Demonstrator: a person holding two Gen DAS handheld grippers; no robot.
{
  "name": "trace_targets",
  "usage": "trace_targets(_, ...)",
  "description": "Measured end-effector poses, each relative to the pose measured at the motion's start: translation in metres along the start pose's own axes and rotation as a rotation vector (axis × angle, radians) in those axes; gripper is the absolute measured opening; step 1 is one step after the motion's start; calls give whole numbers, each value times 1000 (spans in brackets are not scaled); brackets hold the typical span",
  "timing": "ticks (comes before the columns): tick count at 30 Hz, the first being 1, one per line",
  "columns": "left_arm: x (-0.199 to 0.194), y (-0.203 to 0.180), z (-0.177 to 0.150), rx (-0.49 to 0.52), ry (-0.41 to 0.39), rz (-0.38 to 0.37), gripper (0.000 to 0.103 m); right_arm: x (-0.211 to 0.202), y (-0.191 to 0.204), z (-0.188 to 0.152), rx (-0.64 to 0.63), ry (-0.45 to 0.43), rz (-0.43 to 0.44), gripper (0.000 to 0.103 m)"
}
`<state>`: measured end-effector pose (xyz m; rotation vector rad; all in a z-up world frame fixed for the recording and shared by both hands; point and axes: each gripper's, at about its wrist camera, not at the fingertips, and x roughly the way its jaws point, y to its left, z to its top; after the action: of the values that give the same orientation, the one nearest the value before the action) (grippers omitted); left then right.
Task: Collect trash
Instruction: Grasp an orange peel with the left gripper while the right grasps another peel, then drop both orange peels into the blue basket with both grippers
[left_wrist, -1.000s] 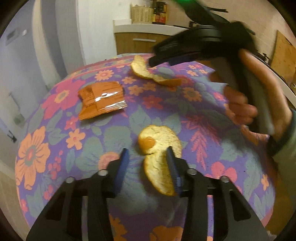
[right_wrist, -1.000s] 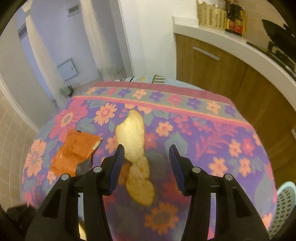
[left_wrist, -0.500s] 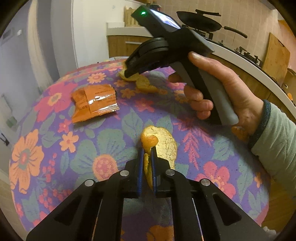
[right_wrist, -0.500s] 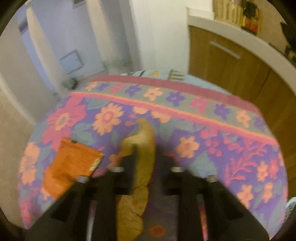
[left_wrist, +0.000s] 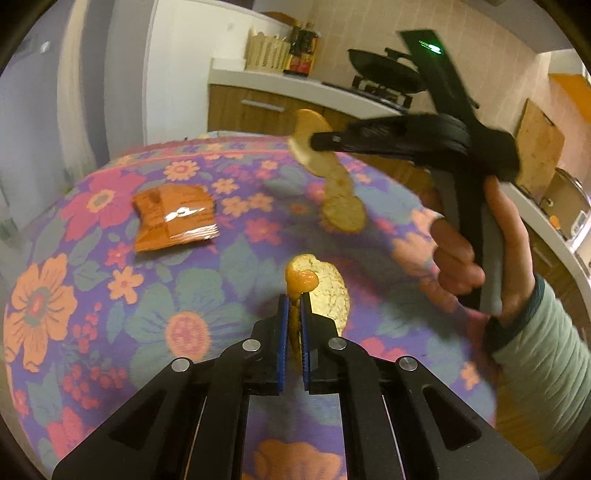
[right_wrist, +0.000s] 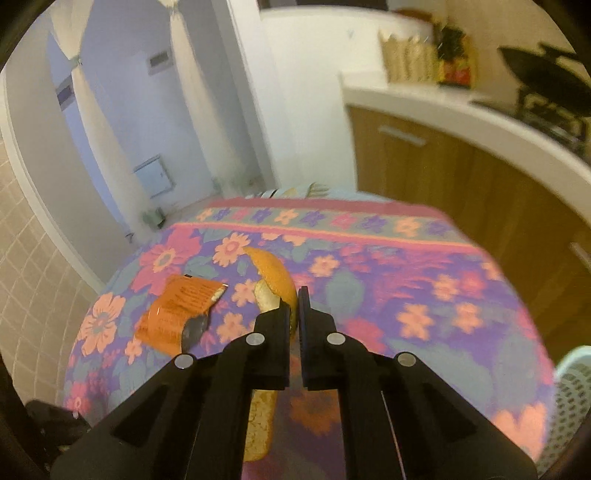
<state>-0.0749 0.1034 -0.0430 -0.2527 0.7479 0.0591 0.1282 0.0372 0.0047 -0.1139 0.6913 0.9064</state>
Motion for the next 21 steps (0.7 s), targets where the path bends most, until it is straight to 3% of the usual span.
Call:
trace_targets(5, -3, -25, 5, 45, -13, -19, 4, -52, -22, -21, 44, -71, -60, 2)
trace_targets(9, 1, -45, 12, 75, -3, -84, 4, -85, -51, -43, 121, -100, -114, 2)
trace_targets(14, 6, -75, 25, 121, -8, -134, 4, -127, -104, -77, 243, -136, -186, 2)
trace_targets(21, 29, -148, 48, 260, 3, -195, 4, -181, -181, -120, 428, -192, -291, 2)
